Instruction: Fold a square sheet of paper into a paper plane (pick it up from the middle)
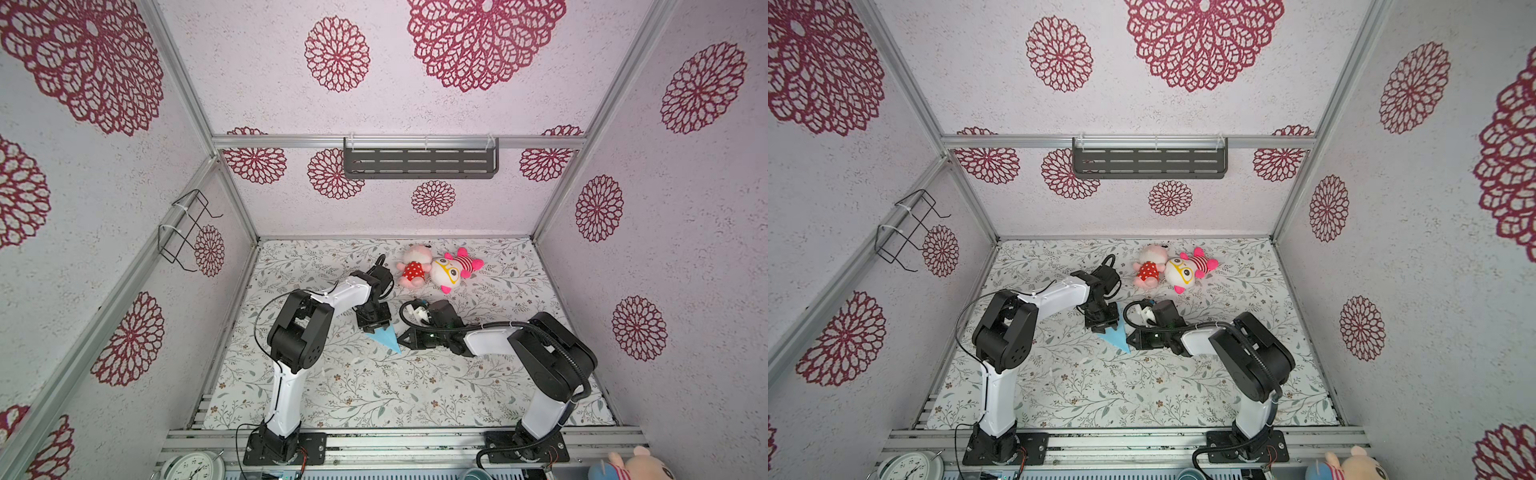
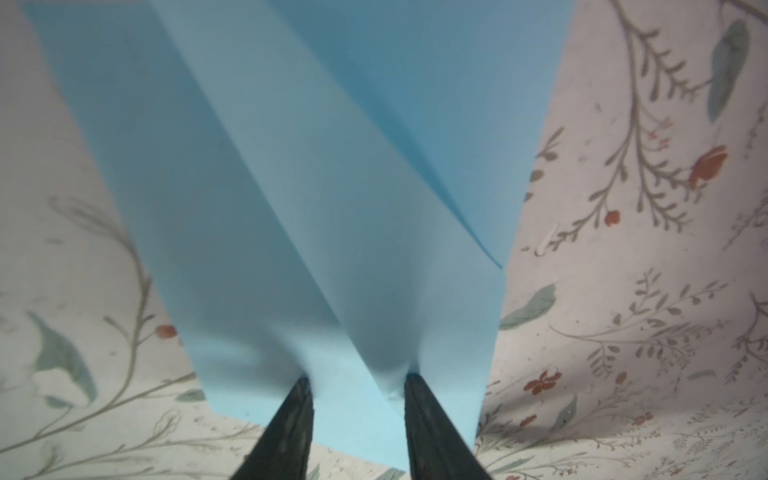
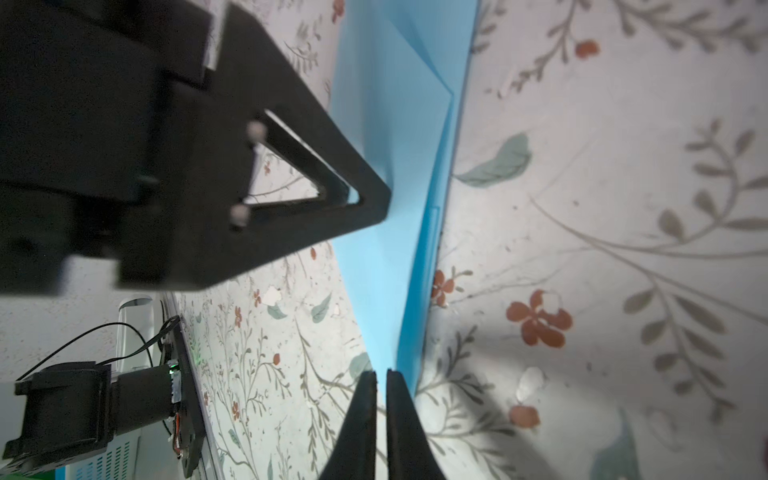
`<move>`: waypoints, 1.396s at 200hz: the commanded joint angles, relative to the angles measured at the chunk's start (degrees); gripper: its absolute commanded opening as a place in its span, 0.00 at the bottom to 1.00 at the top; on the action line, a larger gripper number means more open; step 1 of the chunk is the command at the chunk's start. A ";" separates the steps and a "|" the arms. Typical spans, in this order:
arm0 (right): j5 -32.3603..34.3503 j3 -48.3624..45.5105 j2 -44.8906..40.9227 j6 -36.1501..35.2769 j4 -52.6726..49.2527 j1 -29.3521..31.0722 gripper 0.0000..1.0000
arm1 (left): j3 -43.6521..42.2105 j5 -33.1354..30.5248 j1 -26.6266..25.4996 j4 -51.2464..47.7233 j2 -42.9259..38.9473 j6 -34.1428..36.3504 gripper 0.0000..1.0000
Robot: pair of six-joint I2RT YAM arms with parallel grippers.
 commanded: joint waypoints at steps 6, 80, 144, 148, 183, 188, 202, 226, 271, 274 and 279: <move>-2.46 0.54 -0.42 -1.42 2.54 0.23 0.11 | -8.83 -5.46 -0.32 5.11 20.48 1.29 0.40; -4.92 1.95 5.17 0.80 4.10 0.47 0.09 | -8.70 -5.24 -0.36 4.93 20.78 1.52 0.40; -3.36 1.52 6.85 -0.66 0.19 0.41 0.08 | -8.61 -5.22 -0.38 4.87 20.83 1.63 0.40; -3.25 1.43 6.97 -0.71 -0.13 0.41 0.08 | -8.65 -5.22 -0.38 4.85 20.84 1.63 0.40; -2.01 1.18 7.70 -1.49 -2.45 0.41 0.08 | -8.35 -4.88 -0.13 4.58 19.14 2.00 0.40; -1.73 1.20 7.73 -1.67 -2.89 0.41 0.08 | -8.18 -4.68 -0.03 4.39 18.31 2.24 0.40; -0.91 1.16 7.86 -1.94 -3.81 0.32 0.07 | -7.41 -3.87 0.61 4.67 14.47 3.12 0.39; -0.09 1.46 8.22 -1.89 -5.30 0.21 0.07 | -5.19 -0.85 2.04 5.70 6.12 4.65 0.38; 0.70 1.86 8.62 -1.45 -6.28 0.06 0.07 | -1.98 2.02 5.09 6.24 -2.77 5.38 0.38; 0.71 1.89 8.60 -1.45 -6.43 0.06 0.07 | -2.02 2.13 5.23 6.43 -3.02 5.40 0.38; 0.83 1.96 8.66 -1.46 -6.50 0.07 0.07 | -2.12 2.52 5.54 6.70 -3.24 5.36 0.37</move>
